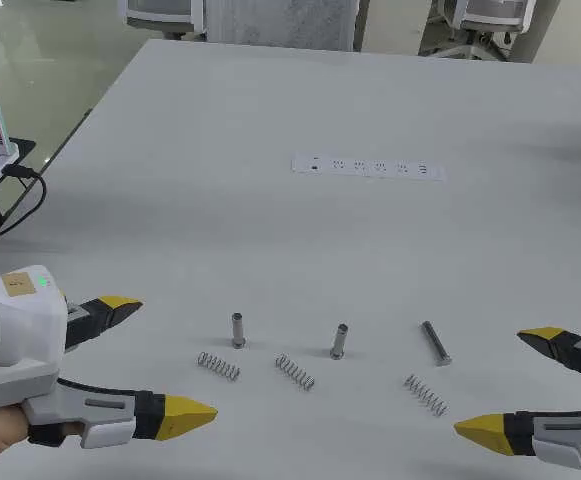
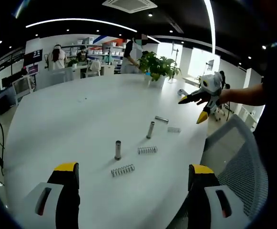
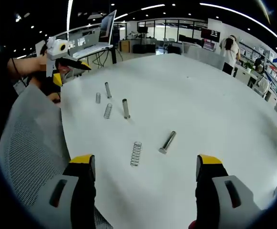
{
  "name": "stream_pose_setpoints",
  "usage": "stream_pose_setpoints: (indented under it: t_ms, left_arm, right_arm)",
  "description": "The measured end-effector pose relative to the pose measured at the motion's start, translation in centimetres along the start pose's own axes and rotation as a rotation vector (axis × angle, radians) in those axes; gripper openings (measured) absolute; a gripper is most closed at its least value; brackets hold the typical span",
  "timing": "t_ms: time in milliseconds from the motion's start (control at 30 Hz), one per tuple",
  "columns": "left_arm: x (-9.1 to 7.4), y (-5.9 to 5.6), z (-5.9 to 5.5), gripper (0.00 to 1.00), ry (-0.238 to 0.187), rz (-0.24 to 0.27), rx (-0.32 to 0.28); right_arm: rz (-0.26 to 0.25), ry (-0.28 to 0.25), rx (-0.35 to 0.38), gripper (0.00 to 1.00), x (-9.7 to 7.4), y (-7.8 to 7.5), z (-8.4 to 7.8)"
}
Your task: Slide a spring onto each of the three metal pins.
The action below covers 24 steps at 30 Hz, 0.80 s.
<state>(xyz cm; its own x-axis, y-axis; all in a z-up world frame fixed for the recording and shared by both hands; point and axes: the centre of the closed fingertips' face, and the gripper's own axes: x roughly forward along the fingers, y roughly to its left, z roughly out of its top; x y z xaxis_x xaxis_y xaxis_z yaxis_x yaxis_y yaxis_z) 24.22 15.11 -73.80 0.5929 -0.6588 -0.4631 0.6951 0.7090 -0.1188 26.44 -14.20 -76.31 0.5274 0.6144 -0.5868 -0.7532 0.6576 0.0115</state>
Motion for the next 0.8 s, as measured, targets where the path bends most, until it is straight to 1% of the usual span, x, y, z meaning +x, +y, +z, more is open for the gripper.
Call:
stream_pose_setpoints:
  t_ms: [233,300,500,800]
  left_arm:
    - [-0.03,-0.3,0.0,0.94,-0.002,-0.002,-0.002]
    - [-0.03,-0.3,0.01,0.94,-0.004,-0.001,-0.004]
    - [-0.09,-0.37,-0.09,0.93,-0.006,0.001,-0.009]
    - [-0.18,-0.25,-0.56,0.93,0.005,0.005,-0.015]
  right_arm:
    - [-0.004,0.027,-0.016,0.86,-0.2,-0.08,-0.84]
    - [-0.005,0.027,-0.014,0.86,-0.31,-0.12,-0.9]
    - [-0.009,0.026,-0.009,0.85,-0.36,-0.26,-0.88]
    - [0.002,0.034,-0.014,0.85,0.13,-0.07,-0.63]
